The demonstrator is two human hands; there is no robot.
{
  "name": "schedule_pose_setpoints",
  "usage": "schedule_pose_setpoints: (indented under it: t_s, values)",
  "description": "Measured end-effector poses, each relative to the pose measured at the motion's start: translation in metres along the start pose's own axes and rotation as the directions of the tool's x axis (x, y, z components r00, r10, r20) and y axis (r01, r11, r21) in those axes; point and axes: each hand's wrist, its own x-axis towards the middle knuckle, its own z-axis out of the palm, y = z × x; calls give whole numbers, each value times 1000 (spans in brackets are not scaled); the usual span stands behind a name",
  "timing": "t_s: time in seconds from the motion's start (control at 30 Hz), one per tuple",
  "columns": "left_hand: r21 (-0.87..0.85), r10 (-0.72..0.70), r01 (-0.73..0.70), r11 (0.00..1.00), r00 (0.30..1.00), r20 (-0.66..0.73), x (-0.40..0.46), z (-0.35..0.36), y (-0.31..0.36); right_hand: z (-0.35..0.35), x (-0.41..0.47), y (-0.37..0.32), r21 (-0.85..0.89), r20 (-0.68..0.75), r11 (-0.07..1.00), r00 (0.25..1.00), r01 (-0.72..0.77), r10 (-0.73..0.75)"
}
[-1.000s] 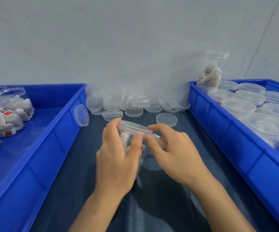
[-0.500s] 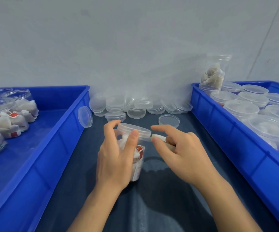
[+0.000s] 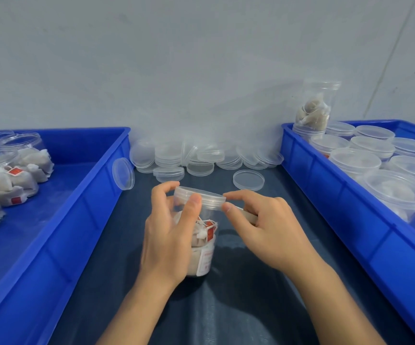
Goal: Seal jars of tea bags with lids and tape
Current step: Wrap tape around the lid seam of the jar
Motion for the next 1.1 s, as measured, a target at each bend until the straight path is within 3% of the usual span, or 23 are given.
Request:
schedule_pose_setpoints:
  t_s: [0.33,0.47,0.7,0.93,1.1]
  values:
    - [-145,-92,105,984,992,91,3,-3,5,-1,-1,-5,51,62,993,993,-104,101]
    - [-21,-66,69,997,992,109,0,-1,5,0,-1,-8,16,65,994,992,-106,105]
    - [302,59,-39,952,997,-57,-3,-2,12,0,-4,-17,-60,49,996,996,-72,75]
    - [401,57,-44,915,998,-20,-7,3,15,1,-7,-17,-116,90,993,996,27,-16]
    - [286,10,0,958,999,-35,0,-5,5,1,-8,-17,-105,25,990,995,96,-94]
